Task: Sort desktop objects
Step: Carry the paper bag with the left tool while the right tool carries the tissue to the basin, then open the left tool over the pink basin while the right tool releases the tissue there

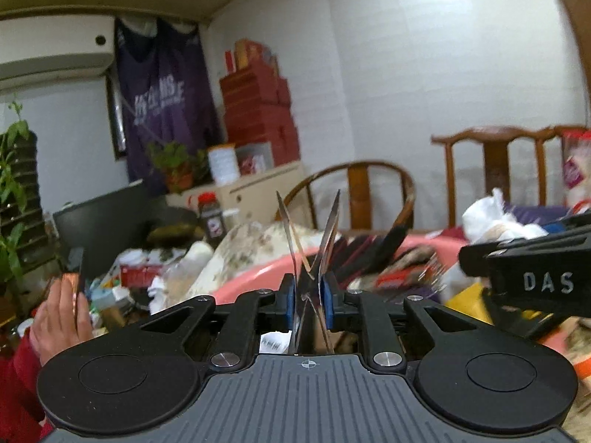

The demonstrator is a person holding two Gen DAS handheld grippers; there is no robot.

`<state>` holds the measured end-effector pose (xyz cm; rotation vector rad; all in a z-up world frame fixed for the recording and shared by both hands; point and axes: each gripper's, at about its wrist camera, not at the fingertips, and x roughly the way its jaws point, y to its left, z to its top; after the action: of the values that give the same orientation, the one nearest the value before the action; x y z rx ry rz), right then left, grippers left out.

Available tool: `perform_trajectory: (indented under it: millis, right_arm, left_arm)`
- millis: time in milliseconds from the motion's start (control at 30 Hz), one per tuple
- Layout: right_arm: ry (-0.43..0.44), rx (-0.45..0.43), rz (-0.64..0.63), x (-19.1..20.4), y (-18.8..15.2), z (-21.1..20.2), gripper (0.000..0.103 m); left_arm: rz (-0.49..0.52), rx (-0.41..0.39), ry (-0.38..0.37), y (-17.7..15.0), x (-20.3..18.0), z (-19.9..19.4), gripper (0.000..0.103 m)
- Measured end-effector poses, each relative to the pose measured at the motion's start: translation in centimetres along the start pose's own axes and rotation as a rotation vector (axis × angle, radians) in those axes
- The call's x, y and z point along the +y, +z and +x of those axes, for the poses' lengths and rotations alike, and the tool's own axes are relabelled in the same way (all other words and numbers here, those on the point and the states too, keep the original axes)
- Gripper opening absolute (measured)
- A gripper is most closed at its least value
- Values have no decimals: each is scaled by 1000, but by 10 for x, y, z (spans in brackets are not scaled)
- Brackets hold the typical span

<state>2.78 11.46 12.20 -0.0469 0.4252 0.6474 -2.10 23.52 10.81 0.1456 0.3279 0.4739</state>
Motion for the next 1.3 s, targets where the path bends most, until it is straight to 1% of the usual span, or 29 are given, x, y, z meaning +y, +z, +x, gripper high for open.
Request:
perform_trajectory:
  millis: [100,200,300,367,433,467,500,533,567,600,667,700,733,800,867,1067,1133,1200,1300]
  right_arm:
    - [-11,28,-8,4,-7,17,39]
    - [-23,40,-3,4,-13,29,41]
    - [-35,59,-1,2,-17,42,41]
    - [-44,69,-6,0,-19,48,41]
    - [-52,76,-3,-2,-21,52,42]
    - [-56,77,-4,-2,-22,53,44]
    - [-62,74,-8,-3,-24,54,49]
    - [-68,67,-10,-4,-25,53,52]
    - [-72,59,-10,-4,-26,53,58]
    - [-73,55,-7,-6,-27,52,60]
    - [-67,53,-3,-8,-27,51,62]
    - [-67,52,-5,-8,-26,50,64]
    - [-69,46,-8,-8,-26,49,67]
    - [-70,29,-10,-8,-25,45,75]
    - [-61,9,-11,-10,-22,40,79]
    - [-68,-41,-24,-13,-17,26,84]
    - [-70,-58,-21,-16,-15,22,85]
    - [-66,-72,-10,-20,-13,17,85]
    - [-46,-93,17,-26,-9,7,85]
  left_arm:
    - [17,26,22,-7,3,12,19]
    - [32,43,35,-11,5,20,24]
    - [48,56,45,-16,3,24,24]
    - [44,39,51,-15,4,24,30]
    - [58,41,57,-17,1,23,30]
    - [64,36,61,-18,0,22,30]
    - [68,32,63,-18,-1,22,33]
    - [71,30,66,-18,-1,22,34]
    - [73,27,69,-18,-1,22,35]
    - [74,26,69,-18,-1,22,37]
    - [74,24,71,-18,-2,22,43]
    - [71,22,71,-17,-1,22,53]
    - [69,18,74,-16,0,22,58]
    - [68,8,80,-16,0,20,64]
    - [69,3,87,-15,-1,19,68]
    - [68,-13,106,-14,-3,17,83]
    - [64,-22,112,-14,-2,15,91]
    - [57,-32,118,-13,-2,12,97]
    - [24,-47,106,-9,2,3,101]
